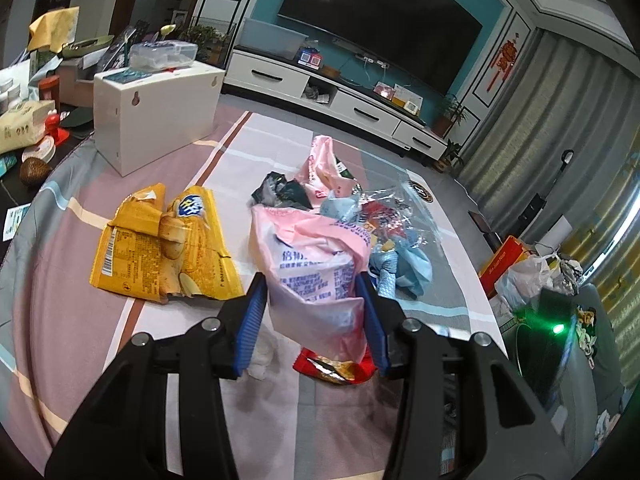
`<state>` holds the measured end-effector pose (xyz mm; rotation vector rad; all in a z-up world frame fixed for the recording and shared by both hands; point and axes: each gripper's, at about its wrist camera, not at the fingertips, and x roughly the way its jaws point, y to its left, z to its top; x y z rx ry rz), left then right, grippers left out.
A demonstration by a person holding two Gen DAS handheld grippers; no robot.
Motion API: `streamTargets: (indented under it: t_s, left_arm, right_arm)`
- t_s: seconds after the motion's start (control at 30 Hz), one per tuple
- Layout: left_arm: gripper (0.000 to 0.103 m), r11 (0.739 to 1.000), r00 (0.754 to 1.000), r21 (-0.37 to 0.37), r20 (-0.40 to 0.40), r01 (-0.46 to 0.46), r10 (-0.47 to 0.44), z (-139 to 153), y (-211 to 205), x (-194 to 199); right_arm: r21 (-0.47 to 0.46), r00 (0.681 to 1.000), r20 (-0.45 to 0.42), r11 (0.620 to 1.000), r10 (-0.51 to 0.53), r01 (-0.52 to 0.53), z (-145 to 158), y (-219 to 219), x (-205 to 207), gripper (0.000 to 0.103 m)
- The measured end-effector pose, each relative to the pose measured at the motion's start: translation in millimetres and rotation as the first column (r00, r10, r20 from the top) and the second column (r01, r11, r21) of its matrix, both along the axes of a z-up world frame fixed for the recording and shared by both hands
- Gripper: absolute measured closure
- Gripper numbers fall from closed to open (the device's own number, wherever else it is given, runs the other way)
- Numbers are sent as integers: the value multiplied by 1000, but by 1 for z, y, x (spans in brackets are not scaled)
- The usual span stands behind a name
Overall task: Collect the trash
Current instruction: 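Carry the paper cup and pink bag in both tools over the black bin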
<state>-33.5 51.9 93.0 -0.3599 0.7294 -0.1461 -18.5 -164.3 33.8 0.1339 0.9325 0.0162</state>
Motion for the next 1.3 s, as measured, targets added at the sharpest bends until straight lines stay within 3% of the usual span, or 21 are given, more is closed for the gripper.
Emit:
streamTargets:
  t_s: [0.33, 0.5, 0.6, 0.9, 1.3]
  left_arm:
    - [57, 996, 995, 43, 63, 79, -82, 32, -59, -13]
    - [56, 987, 984, 62, 92, 148, -153, 49, -104, -13]
    - [57, 976, 973, 79, 95, 205, -212, 55, -136, -15]
    - [56, 901, 904, 125, 58, 415, -424, 44, -249, -19]
    - [57, 782, 783, 39, -37, 622, -621, 4, -364, -19]
  right_arm:
    - [102, 980, 191, 994, -52, 33, 79, -63, -24, 12]
    - [131, 941, 311, 987, -132, 95, 120, -114, -42, 12]
    - [140, 898, 381, 974, -219, 178, 132, -149, -62, 12]
    - [203, 774, 426, 883, -468, 423, 115, -251, -116, 12]
    - [300, 697, 257, 741, -669, 601, 56, -331, -139, 12]
